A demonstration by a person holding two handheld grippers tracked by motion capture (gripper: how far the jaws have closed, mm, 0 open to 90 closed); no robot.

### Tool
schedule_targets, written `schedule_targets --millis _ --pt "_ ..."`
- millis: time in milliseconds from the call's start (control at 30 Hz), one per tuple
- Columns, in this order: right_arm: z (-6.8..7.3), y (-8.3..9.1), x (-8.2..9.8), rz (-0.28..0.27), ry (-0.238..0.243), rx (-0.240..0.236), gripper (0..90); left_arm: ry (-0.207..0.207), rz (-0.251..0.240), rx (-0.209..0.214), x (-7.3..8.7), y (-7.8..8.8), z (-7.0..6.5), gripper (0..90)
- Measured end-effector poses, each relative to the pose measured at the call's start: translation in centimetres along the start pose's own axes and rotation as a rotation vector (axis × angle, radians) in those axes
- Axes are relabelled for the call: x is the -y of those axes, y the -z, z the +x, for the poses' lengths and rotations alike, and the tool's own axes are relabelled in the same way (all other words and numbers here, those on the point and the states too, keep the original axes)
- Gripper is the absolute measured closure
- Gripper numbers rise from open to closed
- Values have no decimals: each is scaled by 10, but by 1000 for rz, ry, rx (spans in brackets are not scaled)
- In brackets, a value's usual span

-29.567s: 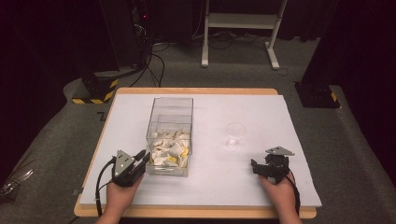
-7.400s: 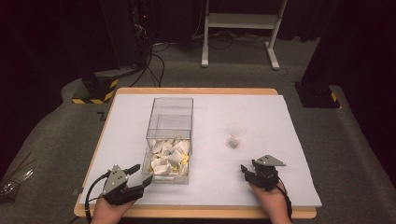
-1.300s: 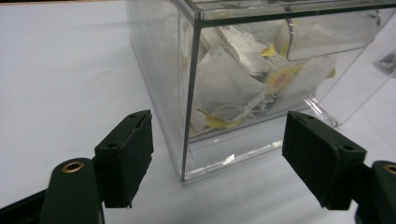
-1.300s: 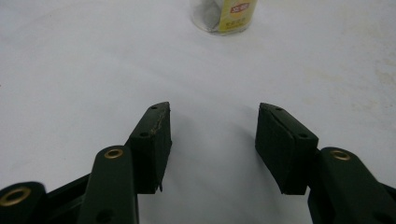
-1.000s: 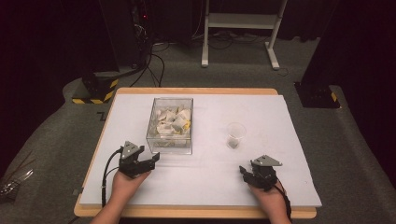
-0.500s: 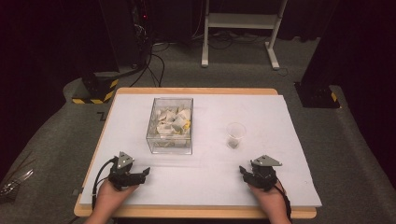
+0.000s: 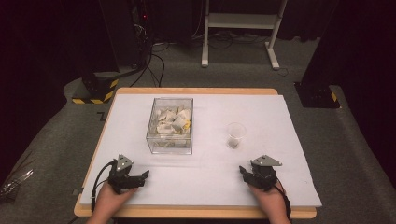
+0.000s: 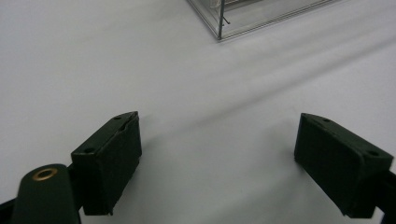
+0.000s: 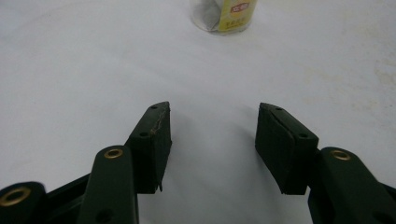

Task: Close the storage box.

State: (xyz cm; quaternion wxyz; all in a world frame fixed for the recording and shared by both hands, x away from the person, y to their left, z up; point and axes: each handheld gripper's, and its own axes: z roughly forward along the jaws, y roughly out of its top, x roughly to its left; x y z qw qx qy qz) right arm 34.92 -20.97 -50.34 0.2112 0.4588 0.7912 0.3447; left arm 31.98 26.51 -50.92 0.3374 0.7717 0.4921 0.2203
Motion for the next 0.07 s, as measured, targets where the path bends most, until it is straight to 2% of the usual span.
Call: schedule_targets --millis 67 --pt "0 0 0 0 1 1 453 1 0 0 0 0 0 149"
